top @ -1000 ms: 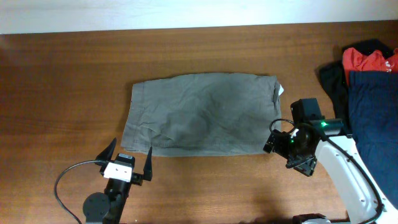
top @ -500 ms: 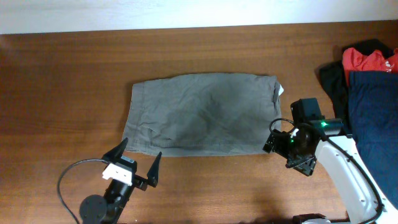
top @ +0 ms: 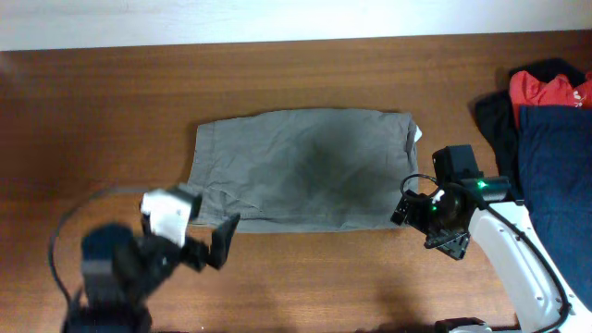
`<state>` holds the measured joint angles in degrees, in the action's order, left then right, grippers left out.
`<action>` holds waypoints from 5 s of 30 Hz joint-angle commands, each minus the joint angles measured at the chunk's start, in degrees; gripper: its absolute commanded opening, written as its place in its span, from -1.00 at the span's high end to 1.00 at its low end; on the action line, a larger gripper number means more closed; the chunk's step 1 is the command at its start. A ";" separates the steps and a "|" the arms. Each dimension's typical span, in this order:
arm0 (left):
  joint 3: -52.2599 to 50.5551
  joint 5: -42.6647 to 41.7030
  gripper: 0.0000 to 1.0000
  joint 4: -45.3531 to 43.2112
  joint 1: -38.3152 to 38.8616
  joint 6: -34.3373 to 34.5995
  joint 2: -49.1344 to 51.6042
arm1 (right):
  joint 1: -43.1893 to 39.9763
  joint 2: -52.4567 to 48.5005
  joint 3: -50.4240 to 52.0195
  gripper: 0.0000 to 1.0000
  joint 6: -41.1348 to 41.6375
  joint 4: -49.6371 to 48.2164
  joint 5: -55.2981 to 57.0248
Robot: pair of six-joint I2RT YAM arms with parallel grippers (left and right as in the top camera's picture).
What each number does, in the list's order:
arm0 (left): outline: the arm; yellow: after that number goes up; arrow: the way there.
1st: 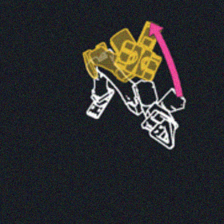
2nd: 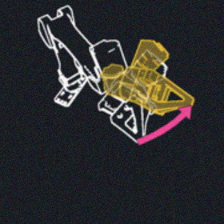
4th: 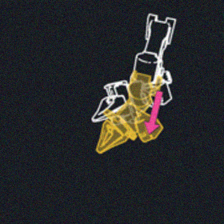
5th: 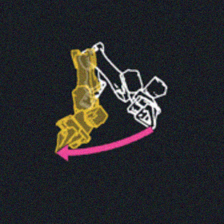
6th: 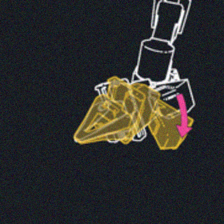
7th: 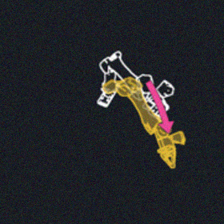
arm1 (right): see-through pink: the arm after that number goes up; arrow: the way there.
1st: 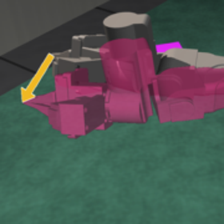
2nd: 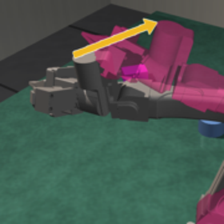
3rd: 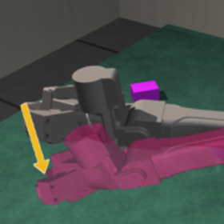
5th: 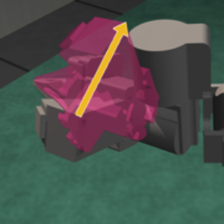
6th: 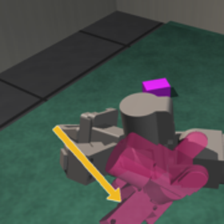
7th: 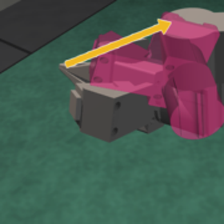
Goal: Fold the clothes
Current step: 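Move the left gripper to the trousers' left end and grasp it, then pull the trousers' left end leftward with the left gripper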
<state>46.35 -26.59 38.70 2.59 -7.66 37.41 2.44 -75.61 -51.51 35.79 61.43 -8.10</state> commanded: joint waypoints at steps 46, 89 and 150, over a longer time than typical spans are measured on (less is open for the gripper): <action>23.39 12.61 -0.99 3.69 -6.27 -3.13 55.67 | -0.22 -0.02 0.22 -0.98 0.28 -2.19 -0.31; 21.88 1.92 -0.98 2.47 -9.88 -5.99 75.23 | -0.22 -0.02 0.22 -0.97 0.26 -3.65 -0.31; 45.24 11.47 0.99 22.08 -16.68 -2.25 71.45 | -0.22 -0.02 0.22 -0.97 0.28 -4.96 -0.31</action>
<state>87.24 -15.99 59.48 -13.58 -10.52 113.38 2.44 -75.61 -51.46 35.79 56.53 -8.10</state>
